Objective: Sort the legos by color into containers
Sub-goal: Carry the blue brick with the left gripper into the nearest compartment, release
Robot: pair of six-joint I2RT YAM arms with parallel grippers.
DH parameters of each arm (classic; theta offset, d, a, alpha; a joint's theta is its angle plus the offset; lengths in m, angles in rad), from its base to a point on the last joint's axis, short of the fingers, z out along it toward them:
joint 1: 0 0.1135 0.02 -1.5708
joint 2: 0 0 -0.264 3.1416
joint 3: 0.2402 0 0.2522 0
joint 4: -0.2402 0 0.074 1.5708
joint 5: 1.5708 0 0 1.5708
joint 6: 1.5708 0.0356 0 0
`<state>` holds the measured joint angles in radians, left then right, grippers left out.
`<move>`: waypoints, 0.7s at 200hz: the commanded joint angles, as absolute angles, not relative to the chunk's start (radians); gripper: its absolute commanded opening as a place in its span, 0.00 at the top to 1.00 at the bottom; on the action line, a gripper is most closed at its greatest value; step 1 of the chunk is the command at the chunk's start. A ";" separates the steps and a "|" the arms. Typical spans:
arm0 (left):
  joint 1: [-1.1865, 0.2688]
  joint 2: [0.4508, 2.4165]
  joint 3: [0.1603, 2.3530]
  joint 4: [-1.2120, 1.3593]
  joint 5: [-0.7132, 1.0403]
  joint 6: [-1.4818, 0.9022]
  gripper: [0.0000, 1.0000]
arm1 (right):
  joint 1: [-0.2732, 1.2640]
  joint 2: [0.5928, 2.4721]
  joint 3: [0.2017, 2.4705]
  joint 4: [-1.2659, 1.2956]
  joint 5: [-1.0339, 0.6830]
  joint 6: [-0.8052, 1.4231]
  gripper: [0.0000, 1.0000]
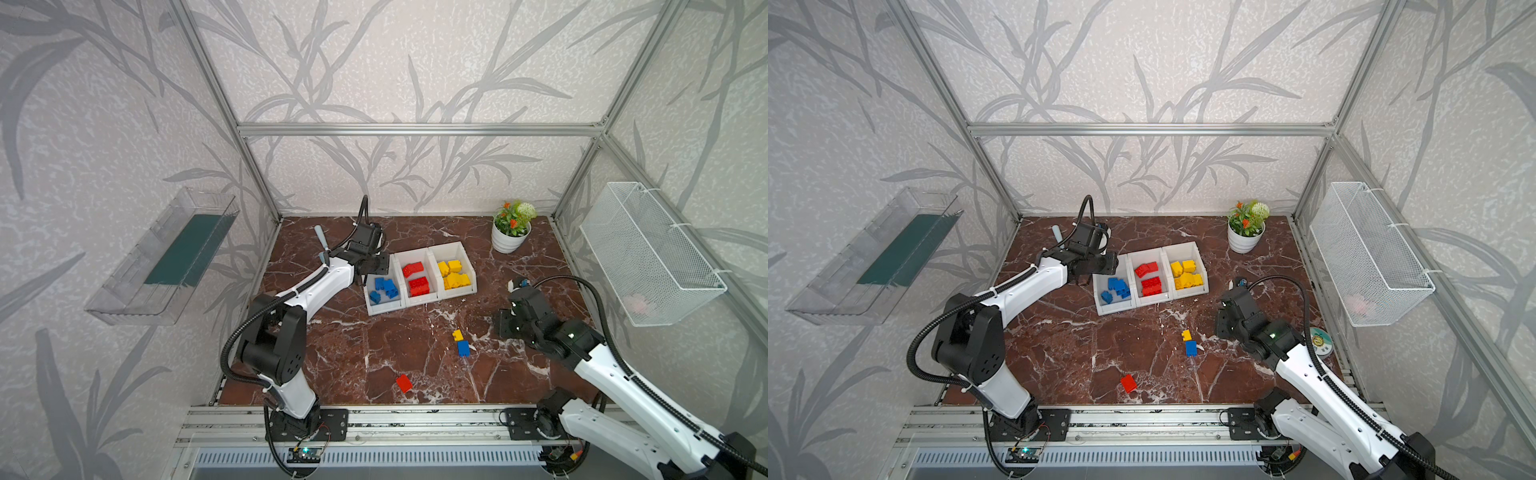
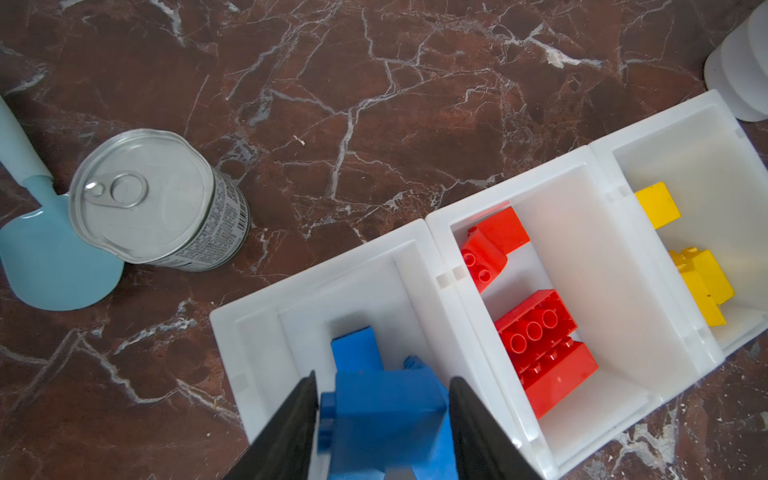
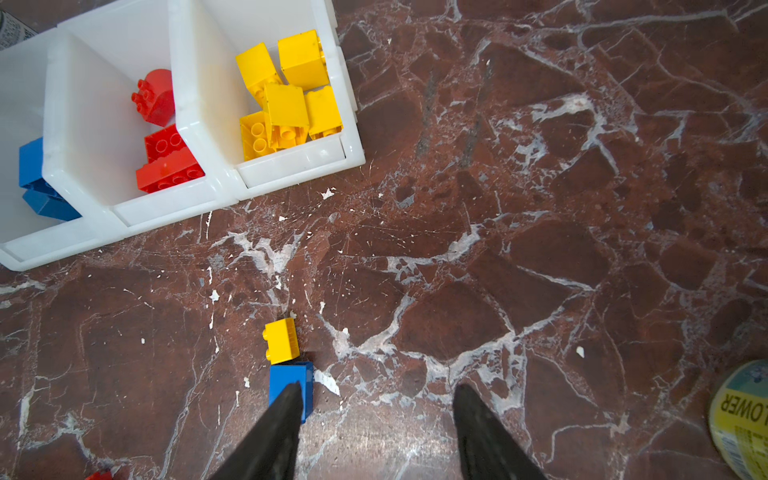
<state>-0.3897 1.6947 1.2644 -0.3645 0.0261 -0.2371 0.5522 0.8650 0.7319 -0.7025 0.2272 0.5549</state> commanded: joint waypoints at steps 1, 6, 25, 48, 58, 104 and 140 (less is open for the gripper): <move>-0.387 1.692 1.270 -0.359 0.020 -0.247 0.43 | 0.549 0.860 0.713 -0.719 0.229 0.570 0.41; -0.388 1.692 1.270 -0.358 0.021 -0.248 0.42 | 0.549 0.862 0.713 -0.717 0.229 0.571 0.41; -0.388 1.683 1.267 -0.358 0.020 -0.250 0.42 | 0.549 0.870 0.713 -0.717 0.226 0.569 0.41; -0.387 1.668 1.256 -0.355 0.015 -0.256 0.41 | 0.549 0.877 0.718 -0.725 0.227 0.565 0.41; -0.386 1.659 1.249 -0.349 0.016 -0.260 0.41 | 0.548 0.880 0.716 -0.726 0.226 0.557 0.41; -0.381 1.599 1.209 -0.346 0.024 -0.280 0.41 | 0.551 0.939 0.688 -0.717 0.159 0.576 0.41; -0.378 1.537 1.159 -0.352 0.020 -0.294 0.41 | 0.594 1.027 0.667 -0.667 0.112 0.603 0.41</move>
